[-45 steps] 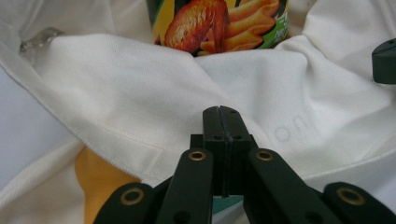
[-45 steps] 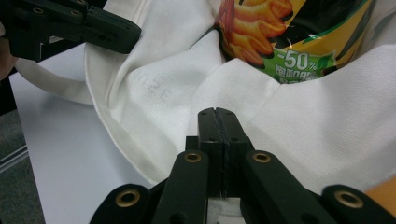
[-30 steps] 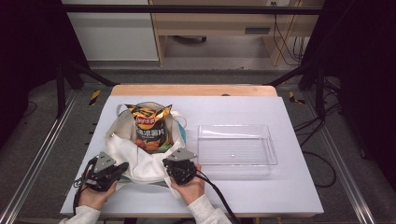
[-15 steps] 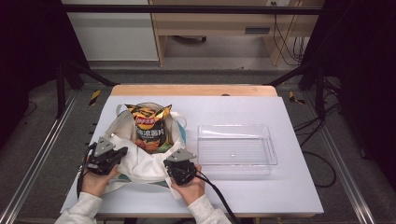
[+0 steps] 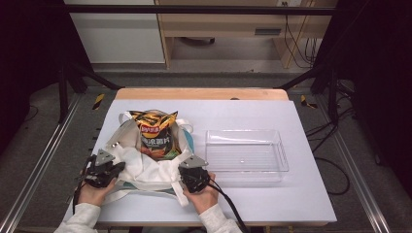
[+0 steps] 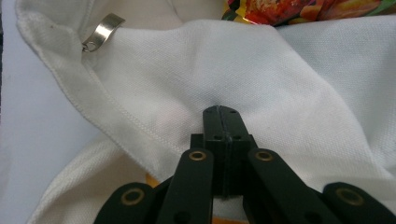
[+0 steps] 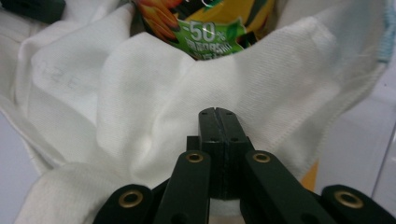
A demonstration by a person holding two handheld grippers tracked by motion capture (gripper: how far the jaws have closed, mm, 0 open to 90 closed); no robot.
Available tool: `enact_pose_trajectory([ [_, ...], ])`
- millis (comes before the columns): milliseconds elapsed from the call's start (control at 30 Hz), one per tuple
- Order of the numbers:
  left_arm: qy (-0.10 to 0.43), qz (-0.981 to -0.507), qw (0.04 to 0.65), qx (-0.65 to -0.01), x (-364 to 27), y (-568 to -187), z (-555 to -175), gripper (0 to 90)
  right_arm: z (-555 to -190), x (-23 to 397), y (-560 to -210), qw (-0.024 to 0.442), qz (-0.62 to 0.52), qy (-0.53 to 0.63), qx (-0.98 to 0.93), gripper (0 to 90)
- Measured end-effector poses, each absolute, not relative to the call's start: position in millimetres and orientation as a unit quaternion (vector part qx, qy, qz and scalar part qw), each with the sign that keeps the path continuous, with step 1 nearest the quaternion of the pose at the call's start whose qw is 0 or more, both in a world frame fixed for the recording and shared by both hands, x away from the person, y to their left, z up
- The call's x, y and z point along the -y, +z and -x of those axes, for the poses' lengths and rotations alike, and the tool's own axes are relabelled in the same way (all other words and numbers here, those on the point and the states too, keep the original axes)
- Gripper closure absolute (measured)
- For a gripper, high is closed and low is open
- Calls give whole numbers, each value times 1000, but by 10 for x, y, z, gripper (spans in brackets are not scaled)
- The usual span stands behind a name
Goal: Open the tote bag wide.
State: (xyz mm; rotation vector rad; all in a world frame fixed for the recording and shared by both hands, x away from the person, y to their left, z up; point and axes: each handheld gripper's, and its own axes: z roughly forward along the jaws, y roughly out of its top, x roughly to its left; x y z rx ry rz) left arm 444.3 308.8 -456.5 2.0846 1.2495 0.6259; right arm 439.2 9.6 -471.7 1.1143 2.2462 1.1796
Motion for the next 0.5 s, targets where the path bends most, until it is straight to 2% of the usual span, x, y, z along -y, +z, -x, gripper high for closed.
enact_pose_trajectory([
  [500,232,-791,310,-474,-3100,-4612,-4373,900,-4373,-5,-4794,172,-409,400,-802,900],
])
